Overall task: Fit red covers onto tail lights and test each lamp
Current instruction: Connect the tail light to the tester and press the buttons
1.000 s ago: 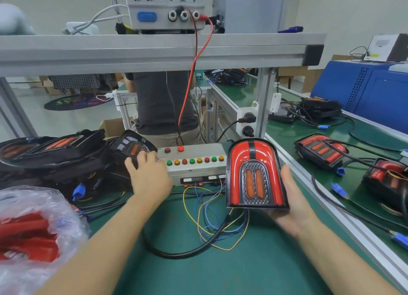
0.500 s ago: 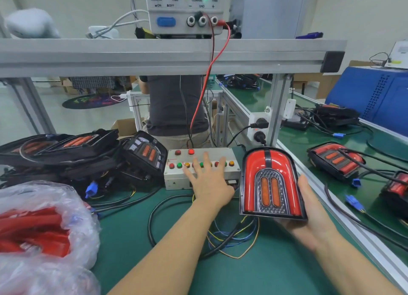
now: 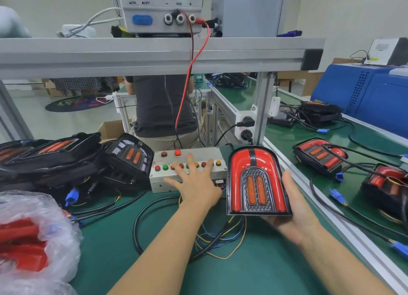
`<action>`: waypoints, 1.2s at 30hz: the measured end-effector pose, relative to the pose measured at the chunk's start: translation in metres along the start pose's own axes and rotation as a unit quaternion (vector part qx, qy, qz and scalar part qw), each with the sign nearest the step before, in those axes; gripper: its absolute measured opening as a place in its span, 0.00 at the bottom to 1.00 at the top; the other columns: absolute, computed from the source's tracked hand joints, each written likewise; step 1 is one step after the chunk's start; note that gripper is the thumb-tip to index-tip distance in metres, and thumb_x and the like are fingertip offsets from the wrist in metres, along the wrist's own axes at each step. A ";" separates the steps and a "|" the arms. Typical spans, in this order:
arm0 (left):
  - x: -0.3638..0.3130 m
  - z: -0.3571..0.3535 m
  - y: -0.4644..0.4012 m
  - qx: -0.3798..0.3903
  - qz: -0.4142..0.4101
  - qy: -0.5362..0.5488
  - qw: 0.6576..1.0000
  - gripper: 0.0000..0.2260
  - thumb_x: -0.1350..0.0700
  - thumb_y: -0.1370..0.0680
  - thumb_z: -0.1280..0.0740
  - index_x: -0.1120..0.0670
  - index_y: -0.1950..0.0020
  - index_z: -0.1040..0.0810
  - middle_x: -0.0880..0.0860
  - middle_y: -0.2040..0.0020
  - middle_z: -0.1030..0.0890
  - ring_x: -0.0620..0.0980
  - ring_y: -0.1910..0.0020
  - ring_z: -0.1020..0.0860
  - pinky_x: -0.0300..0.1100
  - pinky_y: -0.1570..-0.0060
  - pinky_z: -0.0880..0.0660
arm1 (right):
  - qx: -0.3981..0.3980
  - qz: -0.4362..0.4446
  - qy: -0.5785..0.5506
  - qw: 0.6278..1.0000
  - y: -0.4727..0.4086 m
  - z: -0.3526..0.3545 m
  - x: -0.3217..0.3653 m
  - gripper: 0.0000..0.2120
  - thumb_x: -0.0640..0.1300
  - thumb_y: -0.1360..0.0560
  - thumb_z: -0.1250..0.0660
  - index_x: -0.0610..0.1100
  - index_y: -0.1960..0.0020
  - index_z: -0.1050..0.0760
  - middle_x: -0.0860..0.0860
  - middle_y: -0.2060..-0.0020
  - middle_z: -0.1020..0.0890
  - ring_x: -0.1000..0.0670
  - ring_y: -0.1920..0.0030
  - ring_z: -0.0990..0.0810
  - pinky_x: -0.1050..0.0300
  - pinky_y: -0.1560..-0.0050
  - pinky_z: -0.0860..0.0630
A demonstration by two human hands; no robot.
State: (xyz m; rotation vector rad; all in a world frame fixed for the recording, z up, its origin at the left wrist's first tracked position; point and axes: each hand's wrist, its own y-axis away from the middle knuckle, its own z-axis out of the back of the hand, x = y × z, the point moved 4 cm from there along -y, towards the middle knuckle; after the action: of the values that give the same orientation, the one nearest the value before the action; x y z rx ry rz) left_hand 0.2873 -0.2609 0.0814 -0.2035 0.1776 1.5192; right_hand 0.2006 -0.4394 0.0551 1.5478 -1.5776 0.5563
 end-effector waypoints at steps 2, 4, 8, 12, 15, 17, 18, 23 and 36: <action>0.000 0.000 0.002 0.001 -0.005 0.004 1.000 0.35 0.46 0.26 0.34 0.35 0.25 0.51 0.53 0.22 0.64 0.68 0.26 0.64 0.75 0.36 0.58 | 0.001 -0.001 0.002 1.000 0.000 -0.001 -0.001 0.29 0.66 0.30 0.38 0.44 0.44 0.18 0.40 0.47 0.16 0.41 0.49 0.15 0.46 0.52 0.20; 0.001 -0.001 0.003 0.001 -0.010 0.008 1.000 0.35 0.47 0.25 0.34 0.35 0.25 0.52 0.53 0.22 0.63 0.68 0.26 0.64 0.74 0.35 0.57 | 0.002 -0.001 -0.002 1.000 -0.001 -0.003 0.000 0.29 0.66 0.29 0.38 0.44 0.44 0.18 0.41 0.47 0.16 0.41 0.50 0.15 0.44 0.50 0.20; 0.003 -0.003 0.006 0.000 -0.016 0.005 1.000 0.36 0.50 0.25 0.34 0.35 0.25 0.52 0.54 0.22 0.62 0.66 0.26 0.66 0.74 0.35 0.57 | 0.009 -0.005 -0.015 1.000 -0.003 -0.005 0.000 0.27 0.66 0.27 0.41 0.47 0.50 0.14 0.42 0.47 0.15 0.43 0.51 0.15 0.43 0.47 0.21; 0.003 -0.004 0.005 -0.003 -0.011 0.010 1.000 0.36 0.53 0.24 0.34 0.35 0.25 0.51 0.54 0.22 0.63 0.66 0.26 0.66 0.74 0.35 0.57 | 0.012 -0.004 -0.020 1.000 -0.005 -0.004 0.001 0.28 0.66 0.28 0.40 0.45 0.46 0.16 0.41 0.45 0.16 0.41 0.47 0.16 0.39 0.39 0.25; 0.003 -0.005 0.005 -0.008 -0.011 0.010 1.000 0.36 0.55 0.24 0.34 0.35 0.25 0.51 0.53 0.22 0.63 0.66 0.26 0.67 0.74 0.34 0.57 | 0.013 -0.003 -0.024 1.000 -0.006 -0.006 0.001 0.29 0.66 0.27 0.41 0.45 0.41 0.19 0.41 0.43 0.17 0.40 0.45 0.17 0.36 0.35 0.30; 0.003 -0.005 0.003 -0.009 -0.009 0.015 1.000 0.36 0.55 0.24 0.34 0.34 0.25 0.51 0.53 0.22 0.63 0.65 0.26 0.66 0.74 0.34 0.57 | 0.015 -0.003 -0.028 0.999 -0.007 -0.005 0.001 0.28 0.66 0.26 0.42 0.45 0.41 0.19 0.41 0.43 0.17 0.40 0.45 0.17 0.36 0.34 0.30; 0.003 -0.005 0.003 -0.009 -0.008 0.018 1.000 0.36 0.56 0.24 0.34 0.34 0.25 0.51 0.53 0.22 0.62 0.65 0.26 0.66 0.74 0.34 0.57 | 0.016 -0.005 -0.029 0.999 -0.007 -0.005 0.001 0.29 0.66 0.26 0.42 0.45 0.41 0.19 0.41 0.43 0.17 0.40 0.45 0.17 0.35 0.34 0.30; 0.002 -0.004 0.005 -0.010 -0.007 0.031 0.999 0.36 0.58 0.25 0.35 0.34 0.25 0.49 0.53 0.22 0.62 0.65 0.26 0.65 0.74 0.34 0.57 | 0.019 -0.012 -0.033 0.999 -0.005 -0.004 0.001 0.31 0.67 0.28 0.40 0.45 0.39 0.20 0.41 0.43 0.17 0.40 0.43 0.18 0.35 0.33 0.32; 0.001 0.002 0.003 -0.050 -0.046 -0.051 0.996 0.35 0.46 0.27 0.33 0.37 0.24 0.49 0.54 0.21 0.57 0.62 0.24 0.63 0.71 0.34 0.63 | -0.002 0.015 0.008 1.000 0.007 -0.001 0.007 0.25 0.66 0.26 0.41 0.49 0.52 0.14 0.44 0.48 0.15 0.44 0.49 0.15 0.46 0.49 0.18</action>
State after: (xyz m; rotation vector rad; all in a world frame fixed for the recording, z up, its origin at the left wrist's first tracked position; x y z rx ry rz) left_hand 0.2841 -0.2594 0.0833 -0.2101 0.0106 1.4445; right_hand 0.1949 -0.4419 0.0631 1.5164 -1.5904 0.5808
